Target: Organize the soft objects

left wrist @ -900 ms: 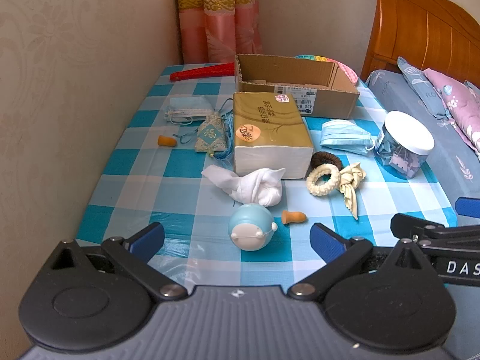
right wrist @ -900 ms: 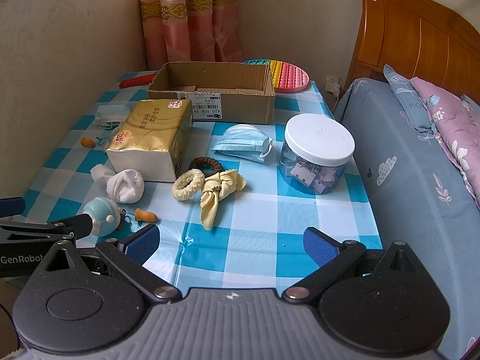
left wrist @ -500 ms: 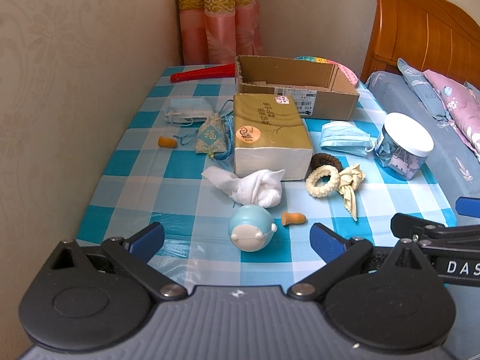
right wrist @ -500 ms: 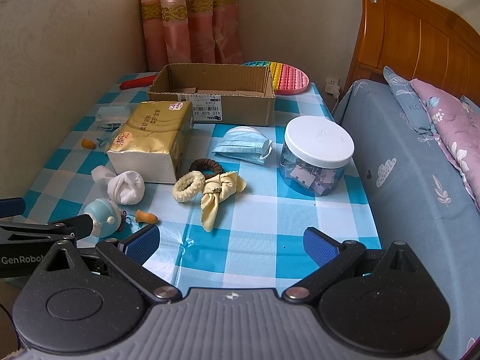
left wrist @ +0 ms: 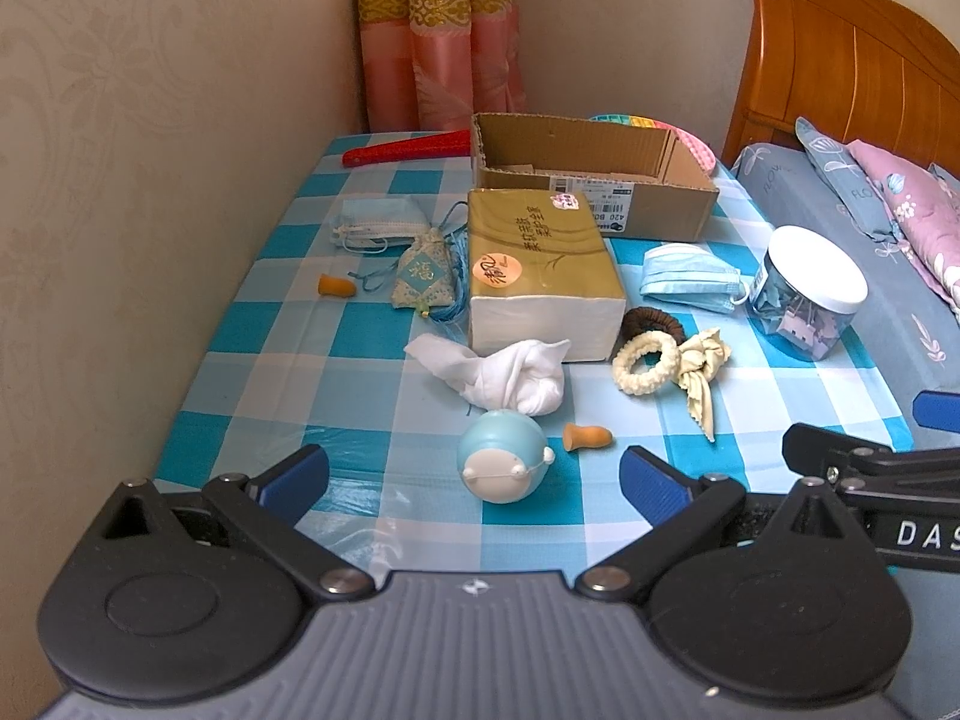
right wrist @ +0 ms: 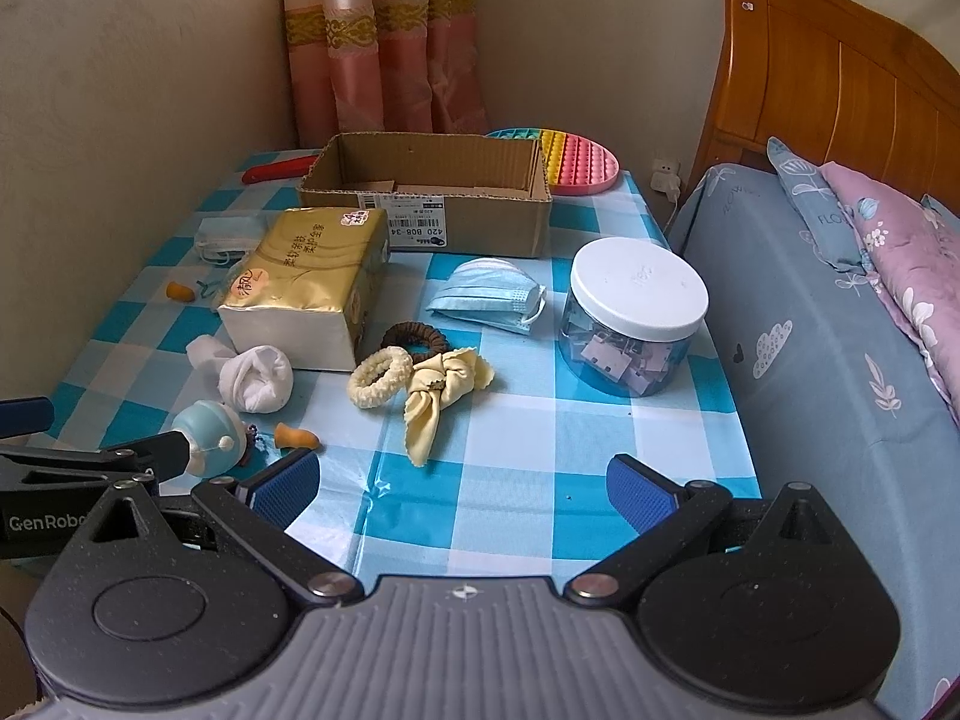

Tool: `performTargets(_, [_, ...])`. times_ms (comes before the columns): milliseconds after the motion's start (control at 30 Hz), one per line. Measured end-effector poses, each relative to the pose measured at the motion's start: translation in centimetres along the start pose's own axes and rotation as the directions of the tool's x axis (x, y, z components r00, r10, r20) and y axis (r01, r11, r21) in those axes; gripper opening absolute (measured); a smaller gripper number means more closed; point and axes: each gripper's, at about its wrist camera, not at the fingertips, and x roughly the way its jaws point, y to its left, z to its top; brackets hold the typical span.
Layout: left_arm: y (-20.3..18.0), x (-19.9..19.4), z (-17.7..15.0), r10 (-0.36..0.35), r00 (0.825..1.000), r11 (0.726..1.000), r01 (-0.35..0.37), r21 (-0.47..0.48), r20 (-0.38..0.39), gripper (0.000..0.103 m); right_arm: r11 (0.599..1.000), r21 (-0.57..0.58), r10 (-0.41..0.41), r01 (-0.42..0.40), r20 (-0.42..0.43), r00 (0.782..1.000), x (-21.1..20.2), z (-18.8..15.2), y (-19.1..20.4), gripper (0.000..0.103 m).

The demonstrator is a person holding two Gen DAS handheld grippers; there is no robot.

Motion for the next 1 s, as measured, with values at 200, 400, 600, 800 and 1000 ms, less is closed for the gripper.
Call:
performTargets(200, [0.02, -0.08, 0.04, 0.001, 1.000, 1.000, -0.001, 0.001, 0.003, 0.102, 1.000, 0.000, 0.001, -0.001, 0.002, 1.000, -0.03, 0.01, -0.01, 0.103])
performTargets(400, [0.02, -0.15, 0.07, 0.002, 1.000, 1.000, -0.002, 0.001, 0.004, 0.102, 1.000, 0.000, 0.000, 0.000, 0.004, 1.000, -0.08, 0.01, -0.03, 0.103])
performTargets(600, [0.01, -0.15, 0.06, 0.001, 1.000, 1.000, -0.001, 0.001, 0.004, 0.102, 1.000, -0.001, 0.000, 0.000, 0.005, 1.000, -0.09, 0.01, -0.04, 0.103])
performTargets(800, [-0.05, -0.26, 0.11, 0.003, 1.000, 1.000, -0.003, 0.002, 0.006, 0.102, 1.000, -0.001, 0.000, 0.000, 0.006, 1.000, -0.10, 0.01, -0.04, 0.103])
performTargets(1000, [-0.18, -0.46, 0.23, 0.005, 1.000, 1.000, -0.006, 0.017, 0.014, 0.102, 1.000, -0.009, -0.002, 0.002, 0.014, 1.000, -0.17, 0.10, -0.10, 0.103])
